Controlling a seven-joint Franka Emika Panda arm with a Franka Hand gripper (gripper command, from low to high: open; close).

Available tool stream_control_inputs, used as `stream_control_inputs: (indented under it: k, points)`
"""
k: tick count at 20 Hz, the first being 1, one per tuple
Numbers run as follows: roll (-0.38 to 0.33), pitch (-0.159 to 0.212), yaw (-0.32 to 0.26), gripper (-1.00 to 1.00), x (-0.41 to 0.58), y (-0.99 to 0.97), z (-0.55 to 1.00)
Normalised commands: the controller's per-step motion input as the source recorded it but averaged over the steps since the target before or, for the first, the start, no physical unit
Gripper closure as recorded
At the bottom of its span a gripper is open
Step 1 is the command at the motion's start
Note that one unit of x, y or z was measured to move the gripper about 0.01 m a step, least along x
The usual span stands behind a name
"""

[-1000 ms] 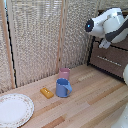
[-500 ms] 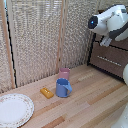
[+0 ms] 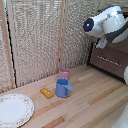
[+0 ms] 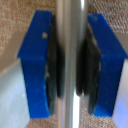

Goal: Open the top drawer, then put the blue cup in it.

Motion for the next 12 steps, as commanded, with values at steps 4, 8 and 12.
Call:
stream_control_inputs:
  k: [4, 8, 12]
  points:
    - [0.0, 0.004, 0.048, 1.0, 0.379, 0.93, -0.15]
    - [-0.013, 0.001, 0.021, 1.0, 0.357, 0.94, -0.08]
    - [-0.018, 0.0, 0.023, 1.0, 0.323, 0.91, -0.07]
